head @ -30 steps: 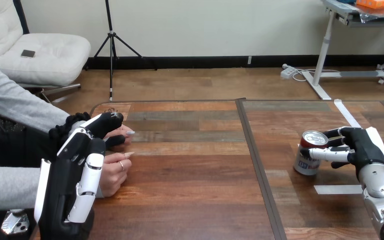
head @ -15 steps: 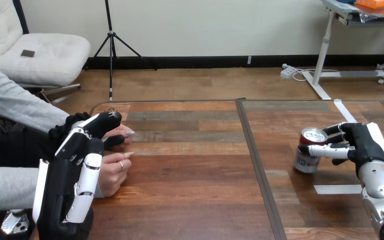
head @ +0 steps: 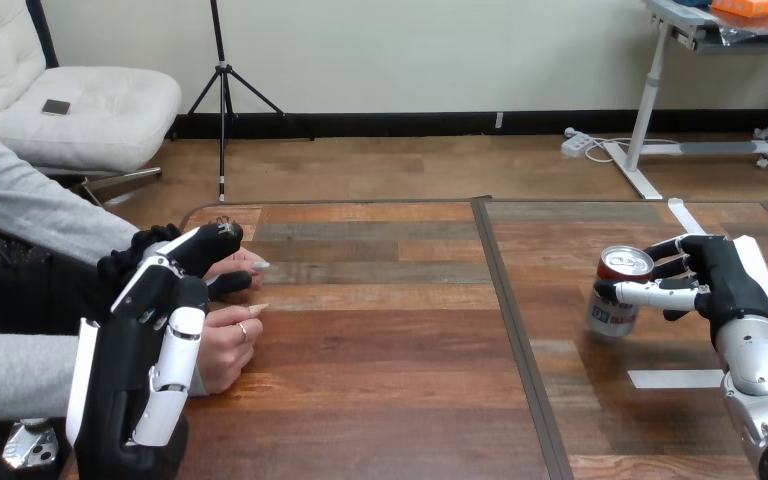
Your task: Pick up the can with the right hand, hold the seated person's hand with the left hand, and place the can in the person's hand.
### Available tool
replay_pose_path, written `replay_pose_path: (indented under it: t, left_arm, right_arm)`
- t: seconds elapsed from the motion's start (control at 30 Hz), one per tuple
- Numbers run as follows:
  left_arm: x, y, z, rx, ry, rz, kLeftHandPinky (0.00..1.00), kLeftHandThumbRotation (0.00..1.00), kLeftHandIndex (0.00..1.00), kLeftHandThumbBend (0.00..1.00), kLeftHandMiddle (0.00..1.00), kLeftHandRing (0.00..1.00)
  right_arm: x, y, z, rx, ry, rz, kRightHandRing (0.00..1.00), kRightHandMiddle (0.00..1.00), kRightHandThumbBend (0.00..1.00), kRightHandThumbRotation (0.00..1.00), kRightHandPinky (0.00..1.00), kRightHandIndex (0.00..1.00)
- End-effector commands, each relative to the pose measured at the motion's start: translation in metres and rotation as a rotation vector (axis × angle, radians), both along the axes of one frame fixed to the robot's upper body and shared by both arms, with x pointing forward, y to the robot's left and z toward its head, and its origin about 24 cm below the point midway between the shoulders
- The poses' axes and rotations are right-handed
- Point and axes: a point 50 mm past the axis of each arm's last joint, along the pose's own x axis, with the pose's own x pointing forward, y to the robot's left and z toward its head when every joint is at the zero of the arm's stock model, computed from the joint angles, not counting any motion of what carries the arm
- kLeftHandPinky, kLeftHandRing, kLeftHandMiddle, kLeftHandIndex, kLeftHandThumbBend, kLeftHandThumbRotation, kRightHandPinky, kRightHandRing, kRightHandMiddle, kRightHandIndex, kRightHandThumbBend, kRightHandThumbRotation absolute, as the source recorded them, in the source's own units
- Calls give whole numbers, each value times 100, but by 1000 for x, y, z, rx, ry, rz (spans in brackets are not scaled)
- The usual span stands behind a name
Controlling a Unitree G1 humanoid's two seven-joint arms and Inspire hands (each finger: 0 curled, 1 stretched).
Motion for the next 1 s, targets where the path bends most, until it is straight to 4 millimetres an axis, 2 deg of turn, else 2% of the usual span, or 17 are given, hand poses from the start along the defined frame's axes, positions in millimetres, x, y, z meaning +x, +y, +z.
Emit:
replay_pose_path:
  t: [0.0, 0.33, 0.97]
  left_arm:
    - [10, -2, 15, -4, -96, -11, 71, 72, 73, 28, 80, 84]
    - [10, -2, 16, -15, -87, -2, 70, 71, 72, 31, 79, 84]
    - [11, 0, 15, 8, -90, -5, 69, 71, 72, 26, 79, 82]
  right_arm:
    - [15, 7, 22, 0, -113, 17, 41, 46, 74, 0, 36, 47]
    - [14, 4, 23, -12, -112, 17, 44, 48, 75, 0, 39, 48]
    - [14, 4, 25, -24, -117, 33, 43, 47, 77, 0, 38, 47]
